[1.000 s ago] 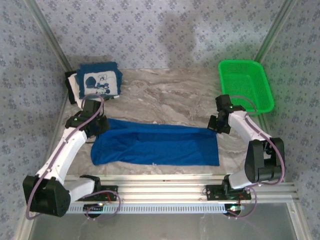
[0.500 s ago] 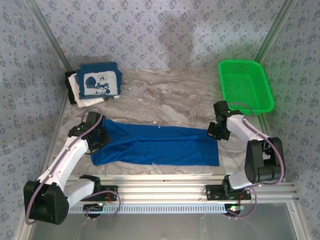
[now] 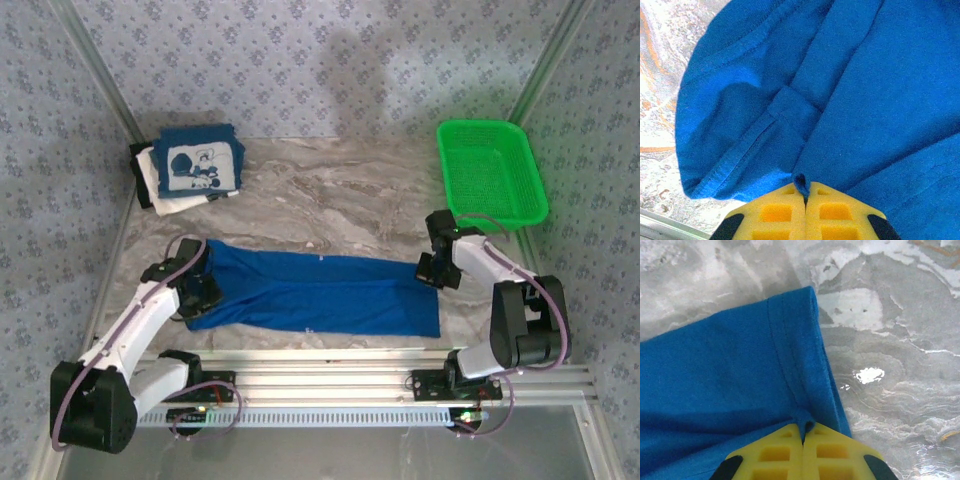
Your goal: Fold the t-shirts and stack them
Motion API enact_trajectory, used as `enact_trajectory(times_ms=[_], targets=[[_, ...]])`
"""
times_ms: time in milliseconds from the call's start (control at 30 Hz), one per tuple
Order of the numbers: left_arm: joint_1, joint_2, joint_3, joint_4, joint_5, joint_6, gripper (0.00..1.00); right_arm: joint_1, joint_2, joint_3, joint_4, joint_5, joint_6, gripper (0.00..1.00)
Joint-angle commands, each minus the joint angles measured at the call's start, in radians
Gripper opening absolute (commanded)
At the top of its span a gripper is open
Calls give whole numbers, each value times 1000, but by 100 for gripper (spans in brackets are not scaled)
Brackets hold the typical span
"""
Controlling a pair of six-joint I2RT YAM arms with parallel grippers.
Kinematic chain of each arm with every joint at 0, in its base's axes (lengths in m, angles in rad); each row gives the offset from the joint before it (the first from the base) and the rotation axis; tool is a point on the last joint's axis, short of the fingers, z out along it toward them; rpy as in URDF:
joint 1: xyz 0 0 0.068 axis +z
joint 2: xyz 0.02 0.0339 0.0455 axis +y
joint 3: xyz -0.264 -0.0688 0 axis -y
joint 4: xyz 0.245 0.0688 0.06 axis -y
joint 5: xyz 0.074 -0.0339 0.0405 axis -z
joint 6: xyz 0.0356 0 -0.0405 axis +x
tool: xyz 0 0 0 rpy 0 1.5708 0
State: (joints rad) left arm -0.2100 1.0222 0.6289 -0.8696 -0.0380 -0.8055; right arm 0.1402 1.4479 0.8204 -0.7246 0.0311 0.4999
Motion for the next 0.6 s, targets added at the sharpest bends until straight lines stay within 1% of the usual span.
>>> enact_trajectory(times_ms=[0,33,67,100,133,200,267,300,333,400,500,533,567], targets=[[-6,8,-6,-23,28,-34,0,7,-13,-11,-6,39,20,1],[-6,14,-9,-18,41,-38,0,6,-11,-12,-7,38,22,3],[-6,22,-11,-12,61,-39,5,6,-11,-12,-7,38,24,8],[-6,24,-6,-14,77,-40,15,6,-11,-11,-11,40,26,16],[-6,21,3,-18,86,-41,24,7,-15,-6,-18,42,27,24],[-8,-15,56,-49,80,-41,45,7,-37,14,-43,50,28,30],[-6,-58,133,-81,38,-46,60,7,-89,36,-55,51,30,39],[0,-63,178,-95,16,-42,65,10,-119,53,-60,50,32,43],[9,-55,218,-101,8,-30,67,10,-149,64,-65,43,31,45],[36,4,285,-94,27,7,71,18,-199,99,-67,0,12,53],[83,125,308,-28,73,52,71,66,-236,117,-7,-124,-24,65],[104,161,299,13,97,62,70,91,-233,113,20,-161,-31,68],[117,190,288,64,121,66,67,113,-223,112,43,-194,-32,68]])
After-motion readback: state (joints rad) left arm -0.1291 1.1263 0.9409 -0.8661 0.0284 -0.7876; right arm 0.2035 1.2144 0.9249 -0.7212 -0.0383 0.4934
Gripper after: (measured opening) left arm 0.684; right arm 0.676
